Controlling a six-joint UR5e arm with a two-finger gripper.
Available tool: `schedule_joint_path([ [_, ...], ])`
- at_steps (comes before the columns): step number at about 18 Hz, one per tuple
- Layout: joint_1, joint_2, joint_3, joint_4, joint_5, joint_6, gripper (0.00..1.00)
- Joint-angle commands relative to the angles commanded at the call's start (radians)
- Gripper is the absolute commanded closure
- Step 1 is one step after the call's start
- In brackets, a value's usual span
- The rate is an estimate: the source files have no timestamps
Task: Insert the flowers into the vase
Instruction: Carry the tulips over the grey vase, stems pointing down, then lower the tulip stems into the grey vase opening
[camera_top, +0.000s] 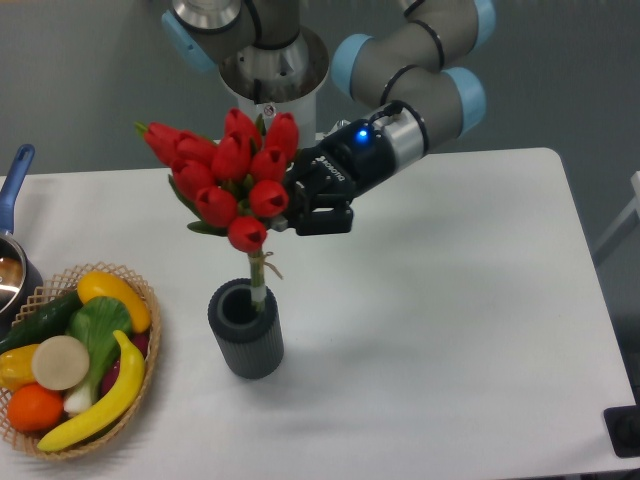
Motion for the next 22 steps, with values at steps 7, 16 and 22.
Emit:
schedule_joint_path([
  [7, -0.011, -0.038, 0.002, 0.000, 0.002, 0.005, 0.73],
  [16, -0.025, -0.098, -0.011, 0.000, 0.012, 0.060, 0.73],
  [22, -0.025, -0.124, -0.023, 0.002, 0.041, 0.064, 0.73],
])
